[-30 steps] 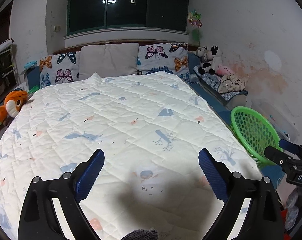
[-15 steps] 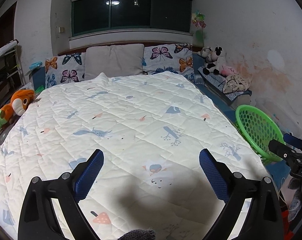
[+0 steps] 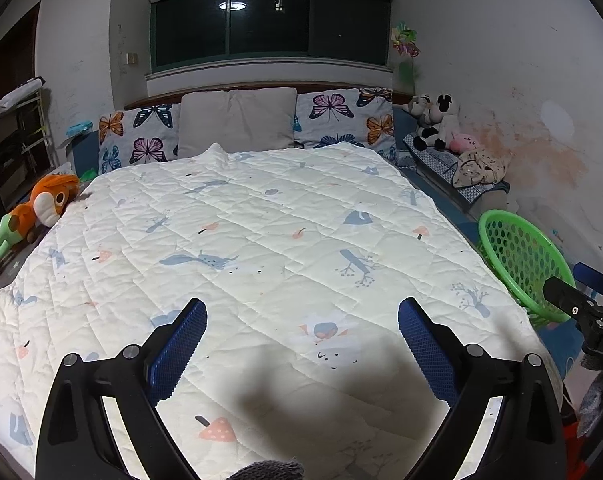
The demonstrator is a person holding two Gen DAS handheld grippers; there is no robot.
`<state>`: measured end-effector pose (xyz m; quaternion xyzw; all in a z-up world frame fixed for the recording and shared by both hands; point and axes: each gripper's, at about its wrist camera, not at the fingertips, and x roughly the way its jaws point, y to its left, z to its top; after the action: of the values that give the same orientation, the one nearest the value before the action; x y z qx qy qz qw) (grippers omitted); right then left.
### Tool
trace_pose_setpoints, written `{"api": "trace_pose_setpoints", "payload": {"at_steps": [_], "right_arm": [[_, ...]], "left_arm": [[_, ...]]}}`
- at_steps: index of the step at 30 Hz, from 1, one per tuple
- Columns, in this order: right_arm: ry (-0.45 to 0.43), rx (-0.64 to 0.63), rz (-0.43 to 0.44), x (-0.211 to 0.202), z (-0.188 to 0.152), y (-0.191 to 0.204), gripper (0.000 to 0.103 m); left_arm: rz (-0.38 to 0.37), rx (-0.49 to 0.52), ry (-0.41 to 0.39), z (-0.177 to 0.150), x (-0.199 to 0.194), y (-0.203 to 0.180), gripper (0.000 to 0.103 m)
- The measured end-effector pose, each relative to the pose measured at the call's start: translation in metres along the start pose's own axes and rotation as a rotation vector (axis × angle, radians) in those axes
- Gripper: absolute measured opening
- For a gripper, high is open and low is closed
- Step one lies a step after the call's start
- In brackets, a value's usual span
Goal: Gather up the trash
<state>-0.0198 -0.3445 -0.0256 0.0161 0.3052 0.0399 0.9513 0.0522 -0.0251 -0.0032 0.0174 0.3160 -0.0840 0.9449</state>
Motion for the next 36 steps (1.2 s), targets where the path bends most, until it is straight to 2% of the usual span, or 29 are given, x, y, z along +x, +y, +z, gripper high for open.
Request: {"api": "trace_pose_setpoints", "payload": {"at_steps": [36], "right_arm": [[-0.017, -0.017, 0.024, -0.0040, -0.0018, 0.0055, 0.099]], "left_arm": [[0.008, 0.000, -0.030, 0.0018, -0.0099, -0.0069, 0.093]]}}
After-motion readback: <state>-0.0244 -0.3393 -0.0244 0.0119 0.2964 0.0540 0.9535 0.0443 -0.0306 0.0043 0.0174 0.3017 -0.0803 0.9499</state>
